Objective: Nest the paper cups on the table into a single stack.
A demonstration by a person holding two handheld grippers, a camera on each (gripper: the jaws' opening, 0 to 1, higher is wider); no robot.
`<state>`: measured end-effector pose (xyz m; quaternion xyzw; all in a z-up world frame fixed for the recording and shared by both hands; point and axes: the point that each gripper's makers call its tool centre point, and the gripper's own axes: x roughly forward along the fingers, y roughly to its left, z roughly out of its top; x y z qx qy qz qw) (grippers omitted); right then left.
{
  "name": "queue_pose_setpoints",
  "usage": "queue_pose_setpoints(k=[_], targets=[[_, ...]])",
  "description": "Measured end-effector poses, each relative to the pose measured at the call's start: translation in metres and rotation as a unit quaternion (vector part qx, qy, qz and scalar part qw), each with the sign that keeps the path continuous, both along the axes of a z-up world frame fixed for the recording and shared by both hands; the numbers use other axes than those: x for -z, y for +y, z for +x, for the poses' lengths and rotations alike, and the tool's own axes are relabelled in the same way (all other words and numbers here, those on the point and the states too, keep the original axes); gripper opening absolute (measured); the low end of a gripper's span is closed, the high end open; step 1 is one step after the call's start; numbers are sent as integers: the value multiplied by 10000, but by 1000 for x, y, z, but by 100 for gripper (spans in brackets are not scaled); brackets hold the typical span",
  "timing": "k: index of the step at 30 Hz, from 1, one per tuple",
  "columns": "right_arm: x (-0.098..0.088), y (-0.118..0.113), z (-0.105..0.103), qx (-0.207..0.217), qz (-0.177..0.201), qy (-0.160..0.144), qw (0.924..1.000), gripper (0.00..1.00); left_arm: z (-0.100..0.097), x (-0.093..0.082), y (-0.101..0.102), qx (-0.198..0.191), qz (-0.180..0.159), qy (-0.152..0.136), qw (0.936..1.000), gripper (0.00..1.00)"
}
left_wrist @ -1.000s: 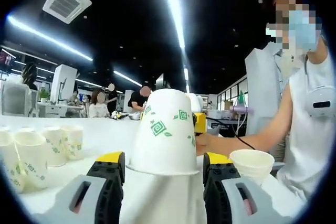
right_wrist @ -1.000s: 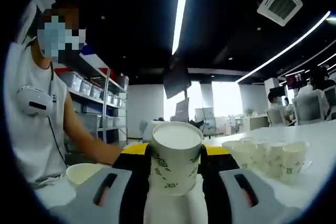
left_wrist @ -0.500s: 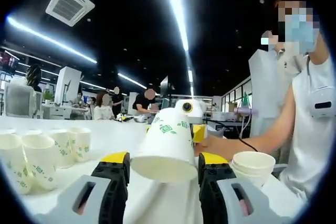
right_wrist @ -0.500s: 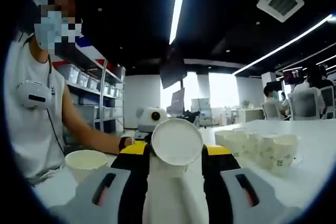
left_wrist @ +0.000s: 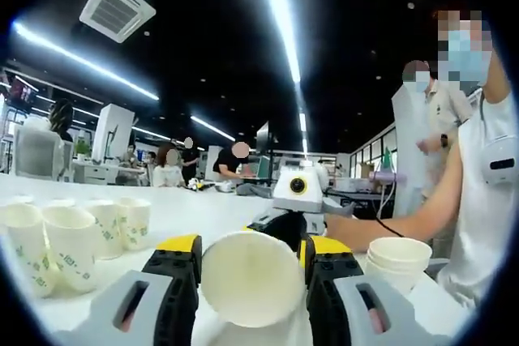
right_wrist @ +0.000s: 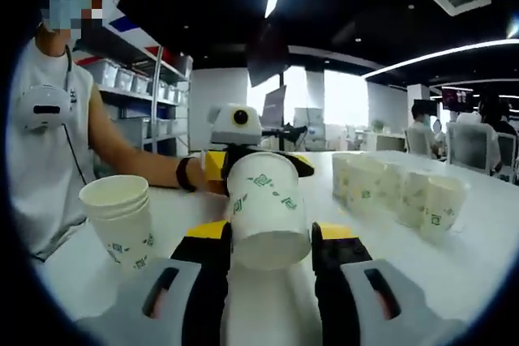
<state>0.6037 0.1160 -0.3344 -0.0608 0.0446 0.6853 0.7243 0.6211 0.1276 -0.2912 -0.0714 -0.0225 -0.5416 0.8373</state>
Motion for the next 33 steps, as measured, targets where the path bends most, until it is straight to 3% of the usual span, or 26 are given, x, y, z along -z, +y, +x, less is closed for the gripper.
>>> queue_pose_setpoints(k=[12, 24, 33], targets=[[17, 3, 4, 16, -421, -47, 9991, 44, -1, 4, -9, 42, 37, -20, 10000, 56], [19, 4, 10, 108, -480, -30, 9988, 46, -3, -7, -21, 89, -193, -99, 9997, 56], [17, 11, 10, 136, -433, -45, 9990, 48, -11, -2, -38, 258, 37, -225, 9994, 56]])
